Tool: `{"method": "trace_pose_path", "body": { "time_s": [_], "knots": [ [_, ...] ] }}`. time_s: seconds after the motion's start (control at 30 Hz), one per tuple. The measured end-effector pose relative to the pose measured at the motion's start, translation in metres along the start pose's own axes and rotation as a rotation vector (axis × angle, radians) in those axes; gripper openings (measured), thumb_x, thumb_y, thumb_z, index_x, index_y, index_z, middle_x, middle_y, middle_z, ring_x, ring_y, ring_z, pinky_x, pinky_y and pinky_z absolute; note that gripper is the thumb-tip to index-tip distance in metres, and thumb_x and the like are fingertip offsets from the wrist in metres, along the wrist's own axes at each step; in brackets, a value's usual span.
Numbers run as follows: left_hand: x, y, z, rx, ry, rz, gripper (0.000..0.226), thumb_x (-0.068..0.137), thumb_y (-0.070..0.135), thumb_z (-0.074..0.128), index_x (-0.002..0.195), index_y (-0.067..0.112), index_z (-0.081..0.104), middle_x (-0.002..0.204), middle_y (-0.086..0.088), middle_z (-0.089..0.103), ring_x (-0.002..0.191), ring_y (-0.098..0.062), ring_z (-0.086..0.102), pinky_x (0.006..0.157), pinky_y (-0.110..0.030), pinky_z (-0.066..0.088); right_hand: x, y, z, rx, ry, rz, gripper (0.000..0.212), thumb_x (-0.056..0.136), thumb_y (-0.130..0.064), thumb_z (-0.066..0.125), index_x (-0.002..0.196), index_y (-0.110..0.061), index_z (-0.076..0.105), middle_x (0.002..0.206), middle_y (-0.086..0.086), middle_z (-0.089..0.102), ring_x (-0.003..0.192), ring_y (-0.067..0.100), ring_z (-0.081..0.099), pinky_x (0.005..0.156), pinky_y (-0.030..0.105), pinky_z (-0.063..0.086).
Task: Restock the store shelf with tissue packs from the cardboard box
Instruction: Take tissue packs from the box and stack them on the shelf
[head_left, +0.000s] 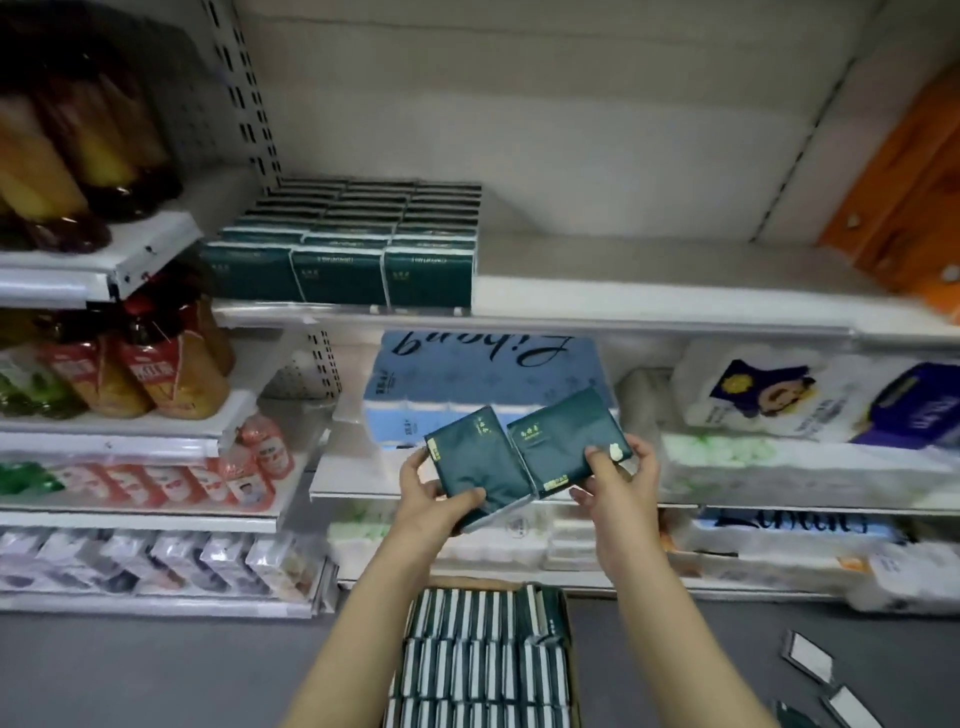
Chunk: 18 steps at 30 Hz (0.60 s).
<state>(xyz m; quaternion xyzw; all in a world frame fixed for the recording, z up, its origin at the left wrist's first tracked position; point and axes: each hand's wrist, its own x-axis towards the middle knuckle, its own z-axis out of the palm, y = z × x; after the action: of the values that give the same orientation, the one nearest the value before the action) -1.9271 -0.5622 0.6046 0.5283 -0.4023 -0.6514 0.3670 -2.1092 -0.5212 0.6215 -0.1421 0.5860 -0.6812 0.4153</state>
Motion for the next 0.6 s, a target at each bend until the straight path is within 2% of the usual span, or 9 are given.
{"method": "trace_pose_path", "body": {
  "time_s": [0.07, 0.13, 0.2, 0.27, 0.33, 0.4, 0.47, 0.53, 0.6],
  "knots": [
    [-0.010, 0.012, 0.019, 0.046, -0.043, 0.029, 0.102, 0.082, 0.000, 0.071, 0.147, 0.045, 0.006, 0.112, -0.010, 0.064, 0.097, -0.025, 0.067, 0.081, -0.041, 0.057, 0.003, -0.019, -0.017, 0.007, -0.006, -0.022, 0.032, 0.095, -0.011, 0.059, 0.113, -0.031, 0.041, 0.115, 0.012, 0.063, 0.091, 0.023, 0.060, 0.060, 0.028, 0.048],
    [-0.019, 0.023, 0.039, 0.053, -0.077, 0.067, 0.102, 0.082, 0.000, 0.071, 0.145, 0.051, 0.008, 0.114, -0.007, 0.063, 0.097, -0.024, 0.067, 0.076, -0.038, 0.057, 0.007, -0.039, -0.034, 0.012, -0.012, -0.043, 0.032, 0.093, -0.011, 0.061, 0.104, -0.034, 0.042, 0.116, 0.010, 0.061, 0.093, 0.024, 0.059, 0.061, 0.029, 0.048],
    [-0.027, 0.036, 0.059, 0.023, -0.064, 0.127, 0.085, 0.082, -0.001, 0.071, 0.136, 0.045, 0.025, 0.113, -0.009, 0.063, 0.091, -0.024, 0.069, 0.065, -0.034, 0.056, 0.014, -0.061, -0.047, 0.049, -0.031, -0.068, 0.032, 0.092, -0.009, 0.062, 0.101, -0.033, 0.042, 0.115, 0.011, 0.059, 0.094, 0.025, 0.059, 0.061, 0.030, 0.048],
    [-0.032, 0.047, 0.076, -0.061, -0.024, 0.188, 0.065, 0.084, -0.003, 0.069, 0.122, 0.039, 0.036, 0.112, -0.009, 0.063, 0.082, -0.027, 0.070, 0.061, -0.035, 0.057, 0.022, -0.082, -0.057, 0.097, -0.054, -0.082, 0.032, 0.092, -0.007, 0.061, 0.105, -0.027, 0.040, 0.112, 0.013, 0.058, 0.092, 0.026, 0.059, 0.062, 0.031, 0.049],
    [-0.036, 0.059, 0.089, -0.173, 0.051, 0.251, 0.046, 0.088, 0.001, 0.065, 0.108, 0.034, 0.040, 0.111, -0.008, 0.063, 0.087, -0.032, 0.070, 0.068, -0.040, 0.058, 0.028, -0.102, -0.063, 0.137, -0.082, -0.095, 0.034, 0.092, -0.006, 0.061, 0.111, -0.022, 0.038, 0.109, 0.013, 0.058, 0.090, 0.027, 0.060, 0.064, 0.032, 0.049],
    [-0.038, 0.069, 0.092, -0.202, 0.140, 0.304, 0.033, 0.092, 0.010, 0.064, 0.100, 0.032, 0.040, 0.103, -0.006, 0.063, 0.089, -0.029, 0.066, 0.076, -0.038, 0.054, 0.032, -0.116, -0.062, 0.144, -0.105, -0.121, 0.033, 0.093, -0.006, 0.061, 0.110, -0.022, 0.038, 0.108, 0.013, 0.059, 0.092, 0.028, 0.061, 0.064, 0.031, 0.051],
    [-0.039, 0.079, 0.091, -0.173, 0.209, 0.364, 0.026, 0.092, 0.017, 0.064, 0.096, 0.029, 0.042, 0.097, -0.004, 0.063, 0.083, -0.021, 0.062, 0.072, -0.034, 0.046, 0.033, -0.128, -0.055, 0.158, -0.134, -0.141, 0.030, 0.093, -0.006, 0.060, 0.106, -0.023, 0.039, 0.107, 0.012, 0.058, 0.092, 0.028, 0.062, 0.064, 0.029, 0.056],
    [-0.039, 0.092, 0.086, -0.173, 0.232, 0.410, 0.021, 0.092, 0.019, 0.064, 0.094, 0.025, 0.044, 0.094, -0.005, 0.061, 0.077, -0.018, 0.058, 0.067, -0.031, 0.041, 0.032, -0.135, -0.046, 0.173, -0.166, -0.137, 0.028, 0.094, -0.006, 0.059, 0.107, -0.021, 0.039, 0.107, 0.012, 0.059, 0.094, 0.028, 0.063, 0.070, 0.032, 0.057],
    [-0.038, 0.106, 0.083, -0.236, 0.227, 0.439, 0.017, 0.093, 0.016, 0.063, 0.095, 0.017, 0.046, 0.087, -0.009, 0.057, 0.071, -0.018, 0.055, 0.065, -0.029, 0.044, 0.032, -0.140, -0.034, 0.170, -0.196, -0.130, 0.026, 0.095, -0.009, 0.058, 0.110, -0.018, 0.039, 0.106, 0.013, 0.060, 0.093, 0.029, 0.064, 0.074, 0.035, 0.055]
  ]
}}
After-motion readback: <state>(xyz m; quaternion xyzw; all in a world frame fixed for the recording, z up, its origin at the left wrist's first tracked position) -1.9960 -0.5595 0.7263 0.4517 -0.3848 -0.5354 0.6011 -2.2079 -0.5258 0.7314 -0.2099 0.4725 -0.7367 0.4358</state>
